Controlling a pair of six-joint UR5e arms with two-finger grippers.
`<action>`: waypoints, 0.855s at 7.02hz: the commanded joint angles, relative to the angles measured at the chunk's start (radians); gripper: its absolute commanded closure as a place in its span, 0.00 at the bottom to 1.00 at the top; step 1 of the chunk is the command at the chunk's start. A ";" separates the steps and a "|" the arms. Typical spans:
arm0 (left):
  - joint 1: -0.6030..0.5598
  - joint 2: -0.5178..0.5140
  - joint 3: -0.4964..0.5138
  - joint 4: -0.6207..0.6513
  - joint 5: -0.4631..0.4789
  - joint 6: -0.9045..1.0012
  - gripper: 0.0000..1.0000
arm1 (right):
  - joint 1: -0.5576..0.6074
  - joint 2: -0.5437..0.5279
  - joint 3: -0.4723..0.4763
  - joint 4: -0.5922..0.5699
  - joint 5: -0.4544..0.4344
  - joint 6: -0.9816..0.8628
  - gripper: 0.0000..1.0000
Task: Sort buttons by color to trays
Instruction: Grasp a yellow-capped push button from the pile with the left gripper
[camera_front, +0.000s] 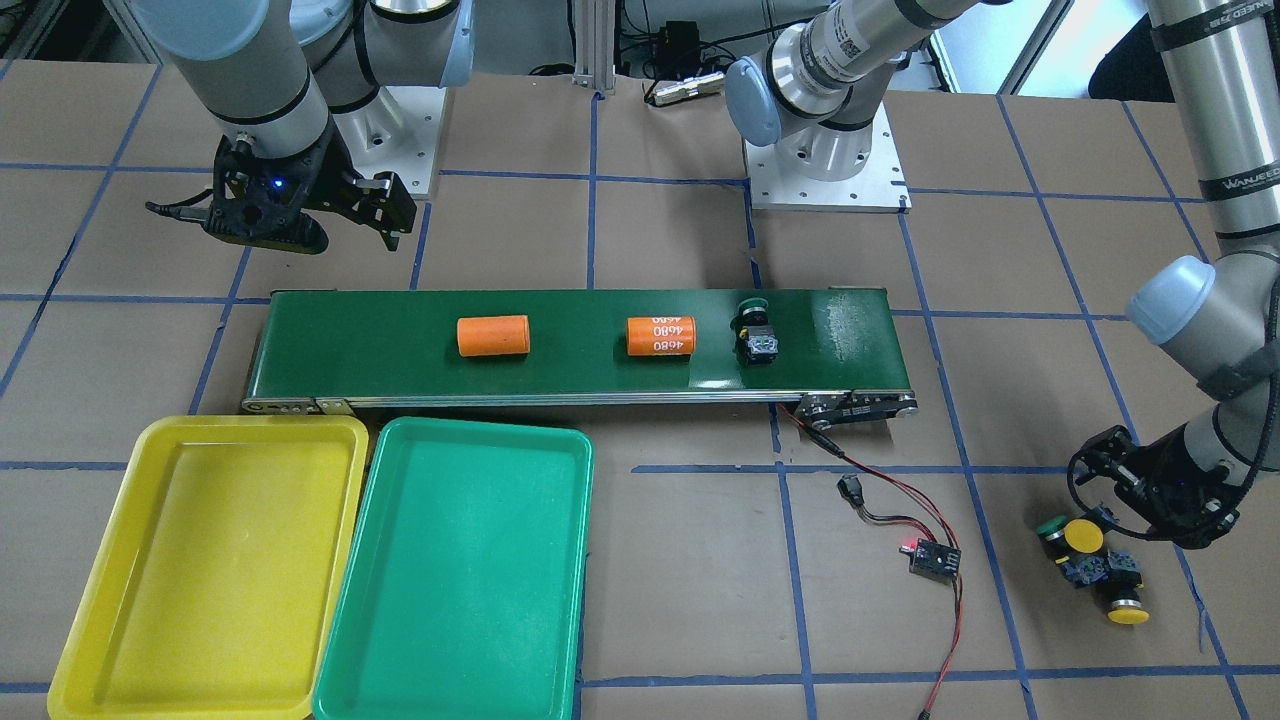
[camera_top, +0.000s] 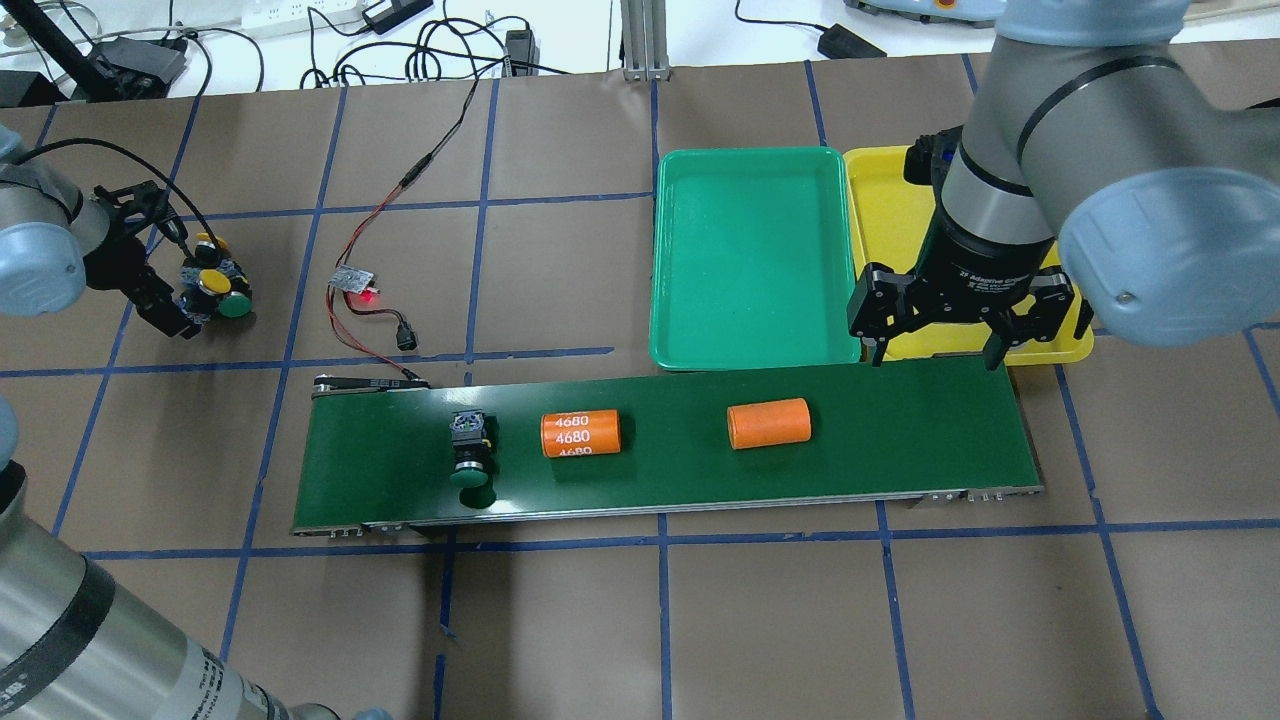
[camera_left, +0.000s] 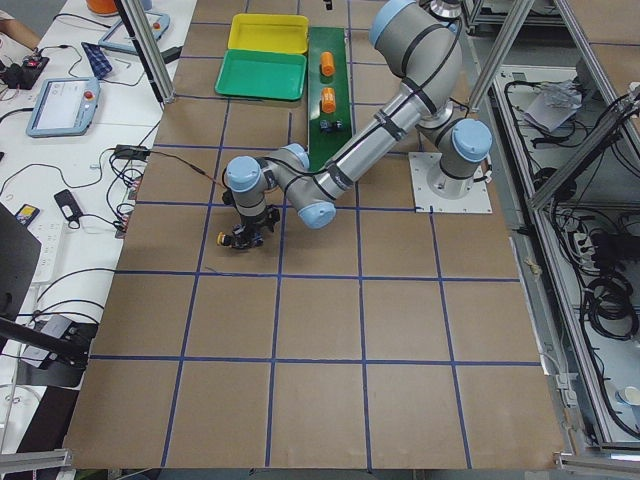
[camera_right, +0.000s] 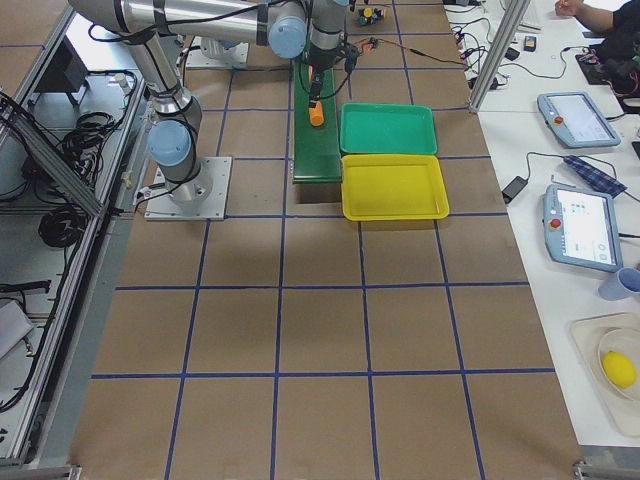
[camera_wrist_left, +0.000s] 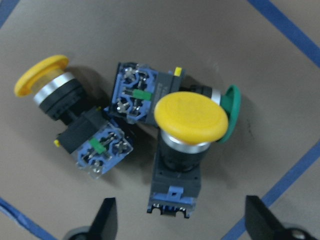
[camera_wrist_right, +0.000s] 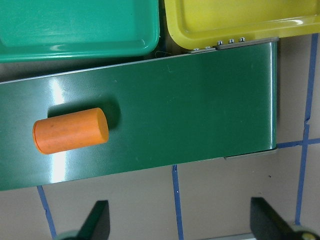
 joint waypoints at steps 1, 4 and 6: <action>-0.008 0.007 -0.010 -0.007 -0.011 0.003 0.84 | 0.000 0.001 0.001 -0.009 0.001 0.000 0.00; -0.020 0.137 -0.019 -0.147 -0.005 -0.096 1.00 | 0.004 0.002 0.003 -0.015 0.087 0.006 0.00; -0.127 0.299 -0.095 -0.304 0.017 -0.429 1.00 | 0.042 0.002 0.001 -0.017 0.072 0.005 0.00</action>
